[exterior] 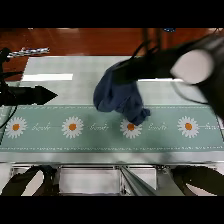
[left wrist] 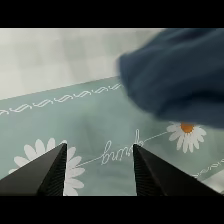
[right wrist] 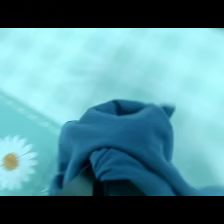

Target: Fold the shirts.

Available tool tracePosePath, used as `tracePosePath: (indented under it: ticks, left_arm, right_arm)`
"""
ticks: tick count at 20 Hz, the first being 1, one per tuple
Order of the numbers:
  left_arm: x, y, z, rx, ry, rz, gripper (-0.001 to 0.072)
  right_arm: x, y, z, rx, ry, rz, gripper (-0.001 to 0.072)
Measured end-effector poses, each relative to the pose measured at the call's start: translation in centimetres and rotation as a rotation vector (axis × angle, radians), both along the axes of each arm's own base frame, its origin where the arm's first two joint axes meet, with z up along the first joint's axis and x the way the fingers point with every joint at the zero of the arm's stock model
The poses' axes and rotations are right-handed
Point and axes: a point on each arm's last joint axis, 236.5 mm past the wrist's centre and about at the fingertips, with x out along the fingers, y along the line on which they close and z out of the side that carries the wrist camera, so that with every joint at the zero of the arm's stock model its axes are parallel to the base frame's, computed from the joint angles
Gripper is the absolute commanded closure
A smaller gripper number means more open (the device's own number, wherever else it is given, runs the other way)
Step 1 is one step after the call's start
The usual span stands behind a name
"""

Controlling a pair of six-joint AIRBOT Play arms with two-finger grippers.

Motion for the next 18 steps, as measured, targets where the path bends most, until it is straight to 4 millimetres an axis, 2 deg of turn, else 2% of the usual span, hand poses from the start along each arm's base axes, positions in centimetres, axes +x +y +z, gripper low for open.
tracePosePath:
  ticks: [2,3,4,6,7,8,10,12,13,15,17,18]
  left_arm:
    - [0.0,0.0,0.0,-0.003,0.003,0.007,0.0201]
    - [0.0,0.0,-0.1,-0.008,0.009,0.012,0.0201]
    - [-0.1,-0.1,-0.3,-0.010,0.016,0.012,0.0201]
    - [-0.3,-0.5,-1.0,-0.016,0.036,0.005,0.0202]
    - [-0.5,-0.7,-1.4,-0.019,0.049,-0.003,0.0202]
    - [-0.8,-0.9,-1.9,-0.021,0.063,-0.009,0.0202]
    - [-1.4,-1.2,-3.2,-0.024,0.104,-0.017,0.0202]
    - [-2.4,-0.6,-5.3,0.015,0.161,-0.023,0.0202]
    - [-3.0,0.1,-6.7,0.046,0.197,-0.017,0.0202]
    - [-4.4,1.8,-9.7,0.100,0.289,0.021,0.0202]
    - [-5.7,2.6,-12.7,0.103,0.383,0.063,0.0202]
    - [-6.2,2.4,-13.9,0.087,0.423,0.077,0.0202]
  right_arm:
    - [-1.0,3.7,-4.9,0.022,0.097,0.036,0.0668]
    - [-1.3,5.2,-6.7,0.041,0.134,0.043,0.0505]
    - [-1.6,6.6,-8.6,0.061,0.180,0.046,0.0288]
    - [-1.7,8.3,-10.6,0.098,0.232,0.041,0.0303]
    - [-1.1,8.2,-10.7,0.110,0.232,0.033,0.0303]
    - [0.3,7.3,-10.0,0.120,0.219,0.009,0.0304]
    - [3.9,2.9,-7.4,0.123,0.162,-0.073,0.0304]
    - [6.6,-4.3,-5.0,0.080,0.124,-0.191,0.0304]
    - [7.1,-8.3,-4.6,0.039,0.122,-0.254,0.0304]
    - [5.9,-16.6,-5.3,-0.049,0.159,-0.393,0.0304]
    - [2.8,-22.0,-7.8,-0.092,0.223,-0.498,0.0304]
    - [0.9,-23.4,-9.5,-0.092,0.265,-0.530,0.0304]
